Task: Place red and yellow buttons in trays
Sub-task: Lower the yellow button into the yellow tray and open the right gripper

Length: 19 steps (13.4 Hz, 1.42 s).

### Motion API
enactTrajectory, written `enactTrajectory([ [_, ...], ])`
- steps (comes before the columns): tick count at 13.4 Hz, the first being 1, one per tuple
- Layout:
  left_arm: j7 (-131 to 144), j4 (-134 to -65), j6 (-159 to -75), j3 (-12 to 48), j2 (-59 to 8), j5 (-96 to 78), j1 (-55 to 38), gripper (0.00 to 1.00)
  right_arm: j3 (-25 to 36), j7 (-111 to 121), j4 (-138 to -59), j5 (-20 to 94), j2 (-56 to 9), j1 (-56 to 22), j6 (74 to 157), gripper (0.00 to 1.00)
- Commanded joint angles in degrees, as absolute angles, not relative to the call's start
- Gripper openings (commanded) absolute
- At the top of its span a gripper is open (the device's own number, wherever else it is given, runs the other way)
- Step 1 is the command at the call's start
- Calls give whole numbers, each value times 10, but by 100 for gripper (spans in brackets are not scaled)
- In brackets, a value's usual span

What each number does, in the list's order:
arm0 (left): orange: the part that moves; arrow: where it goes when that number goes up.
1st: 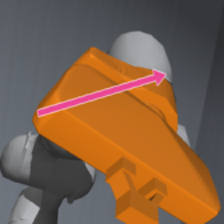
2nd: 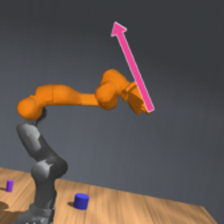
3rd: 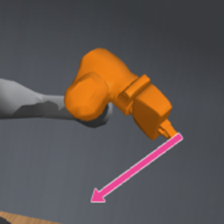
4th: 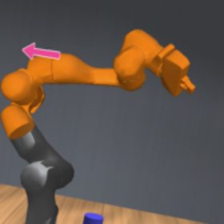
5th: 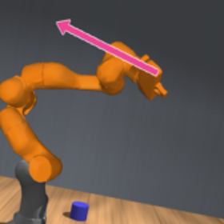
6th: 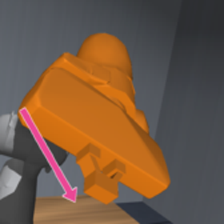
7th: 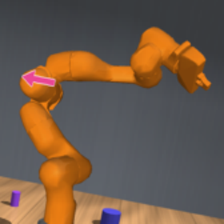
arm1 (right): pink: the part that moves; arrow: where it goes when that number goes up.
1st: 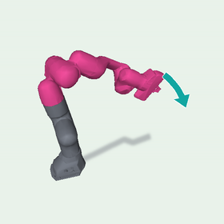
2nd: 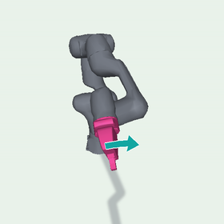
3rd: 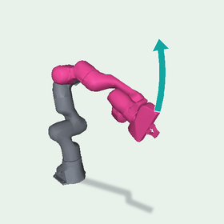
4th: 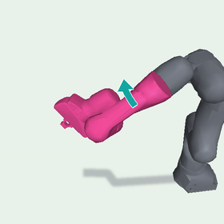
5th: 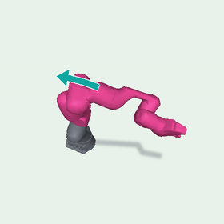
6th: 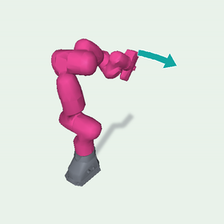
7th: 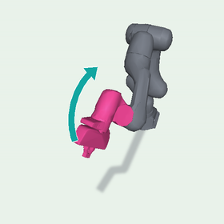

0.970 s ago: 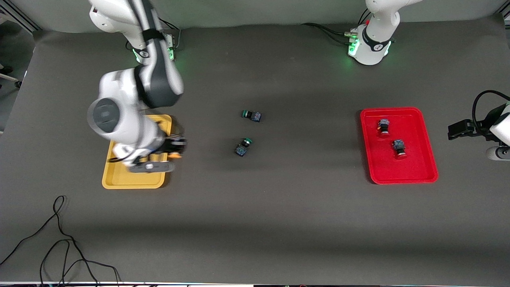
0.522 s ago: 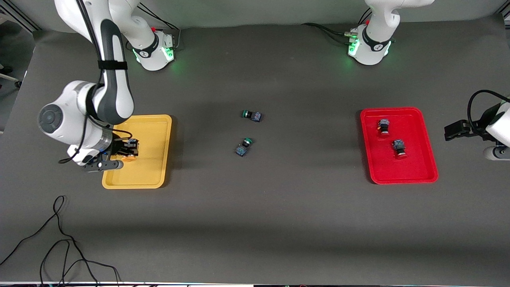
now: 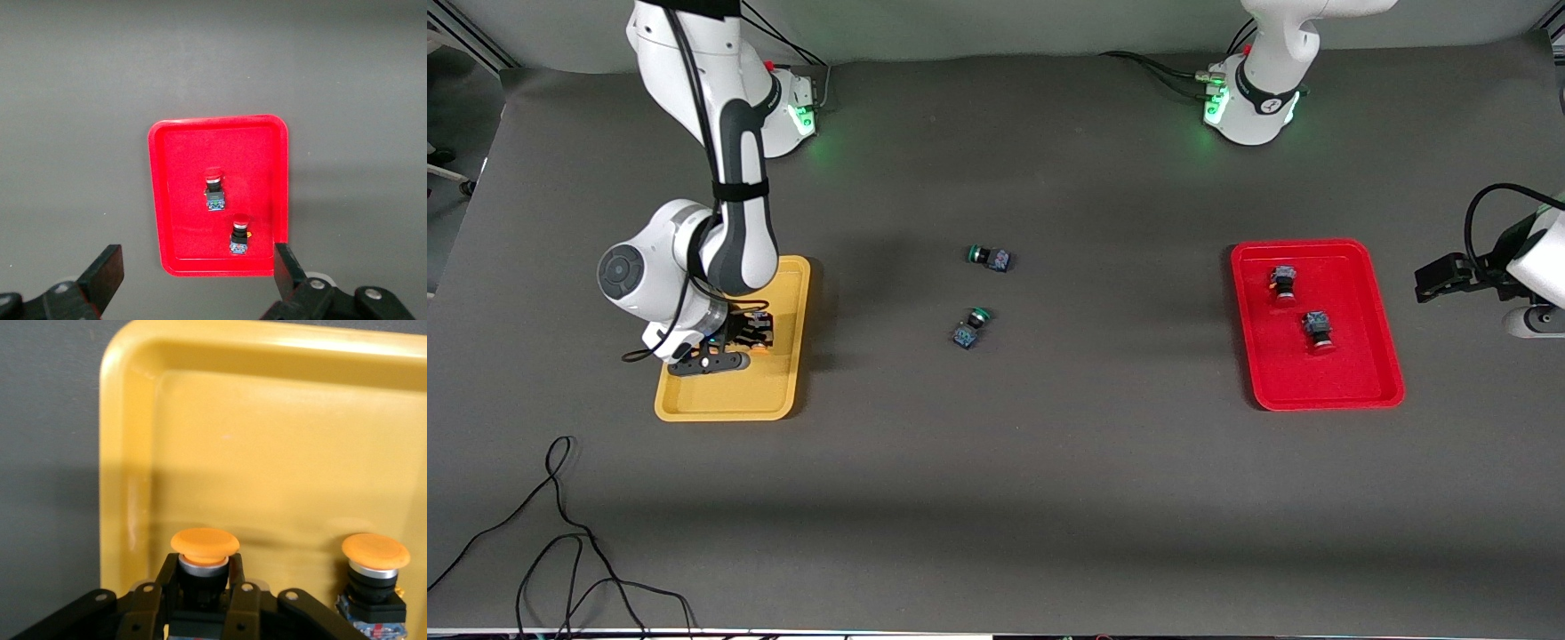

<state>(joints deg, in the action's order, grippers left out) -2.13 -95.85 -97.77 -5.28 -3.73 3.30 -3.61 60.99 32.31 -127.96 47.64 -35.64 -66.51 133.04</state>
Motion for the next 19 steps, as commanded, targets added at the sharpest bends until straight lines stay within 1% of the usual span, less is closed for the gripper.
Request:
enactTrajectory([
  [1, -2, -955, -975, -55, -29, 31, -45, 100, 617, 339, -1267, 495, -355, -665, 1330, 100],
  [2, 1, -953, -980, -55, -30, 31, -48, 100, 620, 337, -1260, 495, -349, -666, 1318, 100],
  [3, 1, -952, -981, -52, -29, 31, -49, 100, 624, 333, -1246, 490, -345, -666, 1290, 100],
  [5, 1, -953, -981, -52, -29, 29, -49, 100, 676, 304, -1201, 452, -340, -682, 1223, 100],
  [8, 1, -953, -985, -42, -32, 33, -51, 100, 721, 209, -1084, 369, -337, -692, 1079, 100],
  [10, 1, -953, -986, -42, -32, 33, -50, 100, 748, 177, -1011, 345, -337, -692, 993, 100],
  [13, 1, -953, -987, -42, -33, 33, -49, 100, 770, 163, -953, 327, -337, -692, 939, 100],
  [15, 1, -953, -987, -42, -33, 30, -47, 100, 773, 151, -925, 308, -332, -692, 916, 100],
  [17, -1, -952, -985, -42, -31, 30, -45, 100, 763, 123, -915, 271, -295, -690, 912, 100],
  [18, 1, -952, -986, -42, -31, 30, -46, 100, 734, 103, -914, 236, -263, -681, 912, 100],
  [19, 1, -951, -986, -42, -31, 30, -47, 100, 689, 70, -913, 195, -227, -652, 914, 100],
])
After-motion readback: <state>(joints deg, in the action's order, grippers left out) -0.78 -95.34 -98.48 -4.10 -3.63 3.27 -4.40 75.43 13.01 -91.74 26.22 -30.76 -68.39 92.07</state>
